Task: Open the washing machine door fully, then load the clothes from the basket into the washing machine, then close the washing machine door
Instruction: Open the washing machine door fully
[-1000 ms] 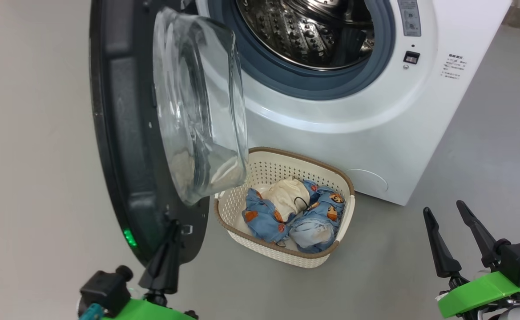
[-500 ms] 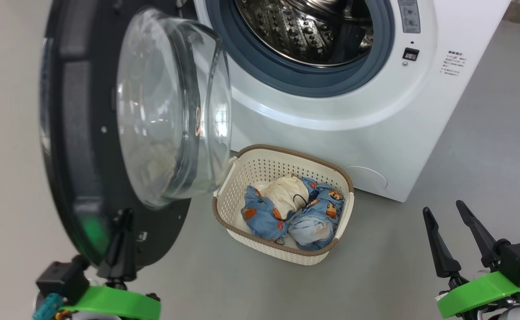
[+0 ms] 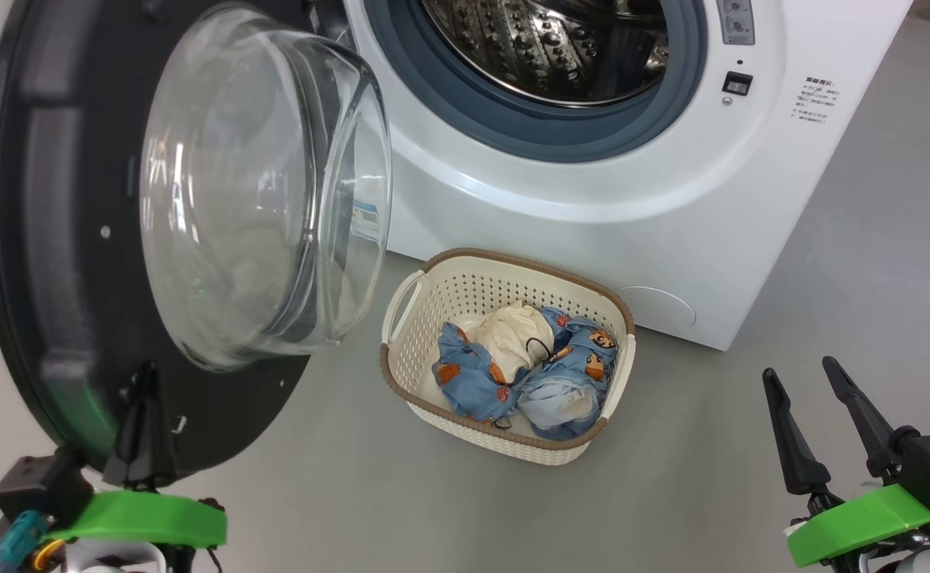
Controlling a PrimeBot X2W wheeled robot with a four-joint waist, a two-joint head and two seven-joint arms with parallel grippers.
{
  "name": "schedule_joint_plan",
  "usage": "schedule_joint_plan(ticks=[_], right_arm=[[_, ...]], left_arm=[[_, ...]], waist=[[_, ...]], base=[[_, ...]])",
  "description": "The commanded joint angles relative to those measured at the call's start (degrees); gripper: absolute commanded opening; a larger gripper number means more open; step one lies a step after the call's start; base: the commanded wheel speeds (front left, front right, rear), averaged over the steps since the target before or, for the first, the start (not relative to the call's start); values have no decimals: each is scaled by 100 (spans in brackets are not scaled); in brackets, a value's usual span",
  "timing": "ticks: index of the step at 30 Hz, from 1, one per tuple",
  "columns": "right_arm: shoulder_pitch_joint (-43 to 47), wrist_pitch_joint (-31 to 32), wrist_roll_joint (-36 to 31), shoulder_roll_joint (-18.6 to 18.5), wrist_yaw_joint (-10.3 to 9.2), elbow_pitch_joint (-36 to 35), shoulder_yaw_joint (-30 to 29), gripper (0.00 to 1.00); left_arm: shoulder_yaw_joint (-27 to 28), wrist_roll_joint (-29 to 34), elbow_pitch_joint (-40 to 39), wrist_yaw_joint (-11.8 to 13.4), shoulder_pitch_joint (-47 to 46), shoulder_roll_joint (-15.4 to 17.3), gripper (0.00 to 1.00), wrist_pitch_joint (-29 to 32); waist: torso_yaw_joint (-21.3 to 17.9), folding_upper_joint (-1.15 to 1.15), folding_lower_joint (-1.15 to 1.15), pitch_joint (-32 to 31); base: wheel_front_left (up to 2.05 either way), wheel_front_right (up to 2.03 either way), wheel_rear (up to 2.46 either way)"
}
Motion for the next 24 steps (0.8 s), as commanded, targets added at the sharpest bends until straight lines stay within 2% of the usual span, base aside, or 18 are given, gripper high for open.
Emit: schedule_joint_plan(ticks=[1, 10, 24], right_arm=[[-18, -70, -56, -122, 25, -152, 115, 100], [-81, -70, -45, -222, 25, -156, 155, 100], [-163, -70, -68, -302, 25, -186, 208, 100]], left_arm=[[347, -39, -26, 59, -279, 269, 0, -69], [732, -7, 441, -44, -580, 432, 0, -85], [1542, 282, 971, -253, -926, 417, 0, -87]], waist=[[21, 0, 0, 29], [32, 0, 0, 111], [-45, 0, 0, 325]], base=[[0, 0, 0], [0, 0, 0], [0, 0, 0]])
